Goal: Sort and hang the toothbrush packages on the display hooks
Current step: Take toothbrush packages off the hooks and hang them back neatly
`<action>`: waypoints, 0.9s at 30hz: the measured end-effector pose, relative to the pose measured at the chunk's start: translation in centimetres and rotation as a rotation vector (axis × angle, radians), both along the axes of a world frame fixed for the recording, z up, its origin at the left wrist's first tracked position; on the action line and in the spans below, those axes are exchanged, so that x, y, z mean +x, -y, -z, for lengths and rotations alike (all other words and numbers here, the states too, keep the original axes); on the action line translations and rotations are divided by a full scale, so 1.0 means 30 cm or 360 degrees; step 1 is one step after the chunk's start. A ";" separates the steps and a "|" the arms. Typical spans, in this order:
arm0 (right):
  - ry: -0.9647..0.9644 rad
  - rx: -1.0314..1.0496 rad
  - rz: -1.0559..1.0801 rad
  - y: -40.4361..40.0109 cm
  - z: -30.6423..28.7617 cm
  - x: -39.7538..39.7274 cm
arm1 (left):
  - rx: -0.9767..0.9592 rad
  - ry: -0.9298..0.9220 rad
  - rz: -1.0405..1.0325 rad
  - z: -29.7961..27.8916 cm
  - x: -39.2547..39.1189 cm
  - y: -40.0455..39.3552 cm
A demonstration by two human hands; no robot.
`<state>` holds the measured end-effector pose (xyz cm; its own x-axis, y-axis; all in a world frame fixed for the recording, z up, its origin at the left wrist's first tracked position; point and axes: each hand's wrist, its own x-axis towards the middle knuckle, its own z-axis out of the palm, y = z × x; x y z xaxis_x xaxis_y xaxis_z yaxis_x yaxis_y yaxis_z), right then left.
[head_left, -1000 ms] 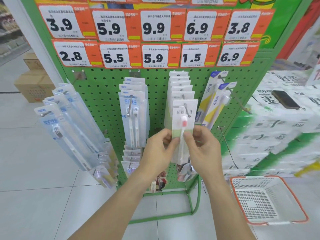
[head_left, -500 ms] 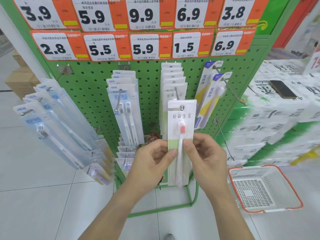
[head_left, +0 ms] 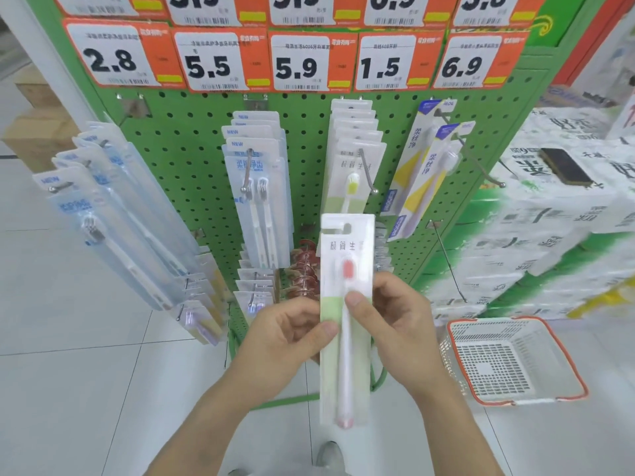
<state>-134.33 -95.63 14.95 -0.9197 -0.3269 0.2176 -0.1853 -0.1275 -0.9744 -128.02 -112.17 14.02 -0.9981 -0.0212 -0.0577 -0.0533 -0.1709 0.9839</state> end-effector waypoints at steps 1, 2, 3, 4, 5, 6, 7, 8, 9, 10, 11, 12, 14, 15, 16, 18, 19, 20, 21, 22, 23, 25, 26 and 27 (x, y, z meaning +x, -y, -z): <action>0.0071 -0.0022 -0.0059 0.015 0.008 0.001 | 0.0103 0.0061 -0.0019 0.005 0.015 0.005; 0.0130 -0.0042 -0.0129 0.030 0.017 0.002 | 0.0173 0.0115 -0.0043 0.011 0.028 0.011; 0.0184 -0.0066 -0.0205 0.043 0.025 0.003 | 0.0198 0.0153 -0.0067 0.018 0.042 0.017; 0.0243 -0.0097 -0.0286 0.055 0.031 0.004 | 0.0187 0.0174 -0.0085 0.029 0.056 0.025; 0.0307 -0.0138 -0.0367 0.065 0.035 0.006 | 0.0165 0.0190 -0.0099 0.038 0.070 0.031; 0.0371 -0.0178 -0.0437 0.073 0.038 0.007 | 0.0147 0.0210 -0.0121 0.045 0.085 0.036; 0.0431 -0.0198 -0.0475 0.082 0.042 0.008 | 0.0138 0.0232 -0.0143 0.047 0.098 0.039; 0.0486 -0.0194 -0.0470 0.093 0.046 0.010 | 0.0125 0.0250 -0.0156 0.048 0.109 0.043; 0.0542 -0.0183 -0.0436 0.106 0.048 0.012 | 0.0106 0.0269 -0.0152 0.048 0.117 0.049; 0.0599 -0.0173 -0.0383 0.119 0.053 0.014 | 0.0082 0.0300 -0.0120 0.047 0.122 0.056; 0.0655 -0.0169 -0.0323 0.133 0.058 0.015 | 0.0063 0.0353 -0.0056 0.049 0.128 0.066; 0.0711 -0.0171 -0.0259 0.146 0.064 0.015 | 0.0040 0.0412 0.0040 0.053 0.133 0.078; 0.0813 -0.0198 -0.0170 0.163 0.070 0.009 | -0.0075 0.0499 0.0232 0.066 0.147 0.092; 0.0853 -0.0209 -0.0147 0.165 0.073 0.005 | -0.0132 0.0514 0.0282 0.073 0.155 0.093; 0.0883 -0.0214 -0.0139 0.164 0.075 0.000 | -0.0157 0.0521 0.0297 0.078 0.164 0.091; 0.0919 -0.0185 -0.0150 0.164 0.078 -0.003 | -0.0135 0.0547 0.0268 0.089 0.176 0.087; 0.0930 -0.0161 -0.0160 0.166 0.081 -0.003 | -0.0111 0.0558 0.0259 0.093 0.179 0.088; 0.0935 -0.0137 -0.0169 0.168 0.084 -0.001 | -0.0088 0.0567 0.0258 0.095 0.180 0.090; 0.0933 -0.0114 -0.0172 0.171 0.088 0.002 | -0.0067 0.0574 0.0257 0.098 0.182 0.093; 0.0922 -0.0089 -0.0170 0.172 0.091 0.003 | -0.0050 0.0575 0.0258 0.100 0.183 0.094; 0.0904 -0.0068 -0.0165 0.172 0.096 0.004 | -0.0043 0.0578 0.0255 0.102 0.184 0.094; 0.0872 -0.0059 -0.0156 0.167 0.107 0.005 | -0.0049 0.0593 0.0237 0.114 0.183 0.093; 0.0867 -0.0068 -0.0150 0.163 0.111 0.006 | -0.0056 0.0599 0.0231 0.119 0.182 0.093; 0.0874 -0.0085 -0.0141 0.158 0.114 0.006 | -0.0075 0.0610 0.0233 0.121 0.179 0.094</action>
<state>-134.15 -100.36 11.53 -0.8723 -0.4096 -0.2672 0.3612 -0.1712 -0.9166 -122.65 -114.98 10.39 -0.8972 0.1083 -0.4281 -0.4377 -0.0895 0.8946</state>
